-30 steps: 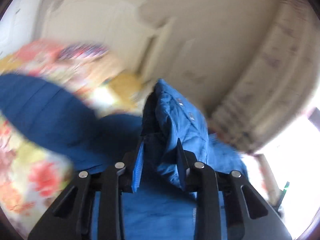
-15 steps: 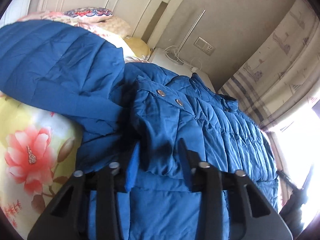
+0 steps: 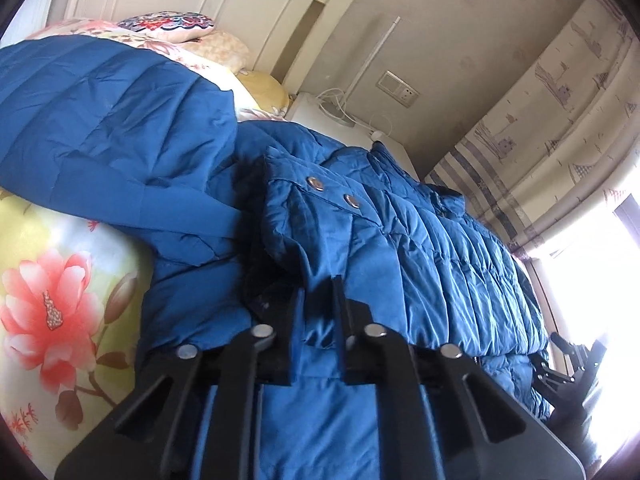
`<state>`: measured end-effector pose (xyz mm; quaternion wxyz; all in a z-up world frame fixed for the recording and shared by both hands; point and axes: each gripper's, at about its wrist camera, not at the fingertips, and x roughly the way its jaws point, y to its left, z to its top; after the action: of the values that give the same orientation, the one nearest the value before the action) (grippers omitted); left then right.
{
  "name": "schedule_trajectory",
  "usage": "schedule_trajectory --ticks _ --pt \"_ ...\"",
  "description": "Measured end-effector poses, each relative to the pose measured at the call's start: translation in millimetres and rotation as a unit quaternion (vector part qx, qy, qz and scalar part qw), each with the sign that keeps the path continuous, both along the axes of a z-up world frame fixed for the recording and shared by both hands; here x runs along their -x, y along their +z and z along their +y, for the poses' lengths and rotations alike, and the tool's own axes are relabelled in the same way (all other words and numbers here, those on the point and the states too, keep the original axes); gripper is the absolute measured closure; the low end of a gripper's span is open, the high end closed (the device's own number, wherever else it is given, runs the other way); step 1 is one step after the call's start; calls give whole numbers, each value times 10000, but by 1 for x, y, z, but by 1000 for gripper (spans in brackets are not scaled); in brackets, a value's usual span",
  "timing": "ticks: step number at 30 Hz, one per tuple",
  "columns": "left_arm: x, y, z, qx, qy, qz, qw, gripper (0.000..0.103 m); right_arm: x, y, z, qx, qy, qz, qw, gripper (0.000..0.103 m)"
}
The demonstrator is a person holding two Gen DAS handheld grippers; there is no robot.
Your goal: Fold large clothes
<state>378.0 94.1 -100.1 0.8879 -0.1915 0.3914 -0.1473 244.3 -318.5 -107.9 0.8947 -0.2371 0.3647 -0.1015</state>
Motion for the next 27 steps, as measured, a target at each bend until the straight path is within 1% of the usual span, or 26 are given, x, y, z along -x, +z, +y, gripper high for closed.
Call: schedule_trajectory --ticks 1,2,3,4,5,6,7,8,9,11,12,13,15,16,17,18,19,20,21,22,23,25,27 --pt "1 1 -2 -56 -22 -28 10000 93 0 -3 6 270 125 -85 9995 46" --pt "2 2 -3 -95 -49 -52 9999 94 0 -5 10 380 216 -102 9990 52" --pt "3 3 -5 -140 -84 -85 9998 95 -2 -6 11 409 231 -71 9989 73" --pt "5 4 -5 -162 -92 -113 9998 98 -4 -7 6 383 74 -114 9992 90" --pt "8 6 -6 -181 -83 -190 9996 99 -3 -4 -3 134 -38 -236 9996 92" --pt "12 8 -5 -140 -105 -288 9994 101 -1 0 -11 -51 -153 -330 9993 98" --pt "15 10 -5 -102 -151 -385 9991 101 3 6 -23 -363 -281 -447 9979 98" --pt "18 12 -6 -105 -190 -453 9987 101 5 10 -35 -741 -335 -473 9956 98" --pt "20 13 -8 -154 -235 -482 9984 101 6 12 -43 -987 -381 -423 9935 98" --pt "18 10 -16 -350 -308 -373 9982 101 3 9 -51 -1267 -318 -289 9910 98" --pt "17 9 -18 -418 -302 -317 9982 101 1 8 -48 -1255 -246 -191 9916 98" --pt "16 9 -17 -412 -286 -292 9983 101 0 7 -46 -1216 -213 -66 9923 96" --pt "14 6 -14 -365 -240 -185 9989 101 -2 2 -41 -1124 -172 330 9930 85" --pt "14 5 -13 -335 -236 -152 9990 101 2 6 -42 -1164 -192 373 9923 84" --pt "13 4 -11 -304 -243 -135 9992 101 6 11 -45 -1367 -237 371 9896 83" --pt "13 4 -10 -281 -256 -114 9992 100 13 21 -54 -1854 -268 342 9817 78" --pt "13 3 -10 -278 -256 -99 9992 98 20 33 -64 -2336 -270 242 9717 67" --pt "13 3 -9 -272 -250 -90 9993 98 25 44 -71 -2547 -367 66 9663 63" --pt "13 3 -9 -266 -241 -93 9993 97 28 54 -74 -2627 -434 -95 9638 57" --pt "13 4 -9 -263 -224 -94 9994 97 30 67 -75 -2693 -442 -307 9616 56" --pt "13 4 -8 -260 -201 -90 9994 96 29 81 -72 -2729 -352 -507 9601 56" --pt "13 4 -6 -227 -164 -113 9995 95 20 97 -61 -2637 -165 -749 9616 56" --pt "14 4 -4 -191 -139 -116 9997 95 2 102 -44 -2486 -88 -837 9649 56"
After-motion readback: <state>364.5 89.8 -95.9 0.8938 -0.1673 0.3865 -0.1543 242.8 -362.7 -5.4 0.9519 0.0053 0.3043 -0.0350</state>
